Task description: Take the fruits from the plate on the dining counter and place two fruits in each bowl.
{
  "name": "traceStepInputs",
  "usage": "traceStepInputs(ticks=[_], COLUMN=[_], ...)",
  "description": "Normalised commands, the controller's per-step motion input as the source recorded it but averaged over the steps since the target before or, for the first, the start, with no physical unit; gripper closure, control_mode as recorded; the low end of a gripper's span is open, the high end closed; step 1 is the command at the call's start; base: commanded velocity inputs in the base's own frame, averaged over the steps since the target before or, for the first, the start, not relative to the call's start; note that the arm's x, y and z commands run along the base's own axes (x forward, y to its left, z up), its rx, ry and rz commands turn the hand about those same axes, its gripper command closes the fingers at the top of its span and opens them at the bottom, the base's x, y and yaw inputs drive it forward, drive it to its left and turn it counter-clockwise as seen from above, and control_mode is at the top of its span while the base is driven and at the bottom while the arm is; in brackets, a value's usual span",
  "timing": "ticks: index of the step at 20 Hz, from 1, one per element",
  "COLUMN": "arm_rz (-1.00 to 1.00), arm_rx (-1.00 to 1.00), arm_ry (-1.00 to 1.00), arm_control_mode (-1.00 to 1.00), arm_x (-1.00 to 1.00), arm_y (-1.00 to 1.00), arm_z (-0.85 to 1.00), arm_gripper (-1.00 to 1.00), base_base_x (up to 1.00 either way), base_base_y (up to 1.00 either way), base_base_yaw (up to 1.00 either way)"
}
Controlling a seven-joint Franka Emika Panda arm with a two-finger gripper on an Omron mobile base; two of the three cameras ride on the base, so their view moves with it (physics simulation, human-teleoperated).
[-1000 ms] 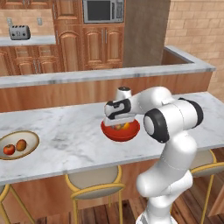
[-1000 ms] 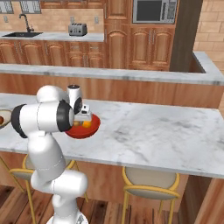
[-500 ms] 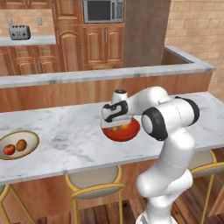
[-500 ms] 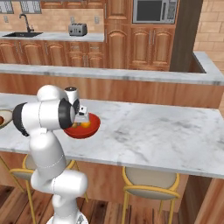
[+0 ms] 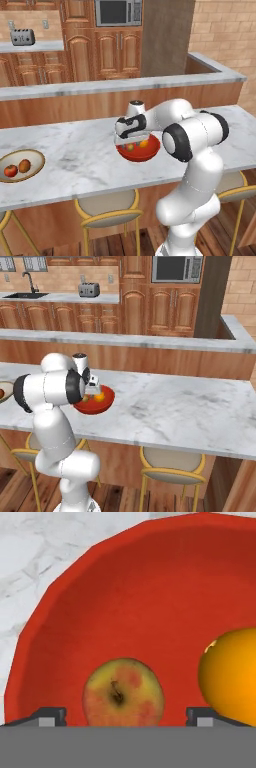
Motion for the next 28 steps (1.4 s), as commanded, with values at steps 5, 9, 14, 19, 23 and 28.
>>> traceStepInputs(ticks=[5, 9, 14, 19, 23, 28], arm_rz=[0.0, -0.01, -0.04, -0.04, -0.03, -0.02], arm_rx=[0.03, 0.04, 0.02, 0.0, 0.0, 0.0], arm_ry=[0.0, 0.0, 0.0, 0.0, -0.02, -0.08], arm_control_mode=[-1.0, -1.0, -1.0, -1.0, -1.0, -1.0], arm_x=[-0.5, -0.72, -0.6, -0.73, -0.82, -0.69], arm_y=[-0.4, -0.4, -0.22, -0.18, -0.31, -0.36], arm_z=[0.54, 0.64, 0.64, 0.7, 0.5, 0.43], arm_gripper=[-1.0, -1.0, -1.0, -1.0, -1.0, -1.0], base_base_x=[0.0, 0.0, 0.0, 0.0, 0.0, 0.0], base_base_y=[0.0, 0.0, 0.0, 0.0, 0.0, 0.0], base_base_yaw=[0.0, 0.0, 0.0, 0.0, 0.0, 0.0])
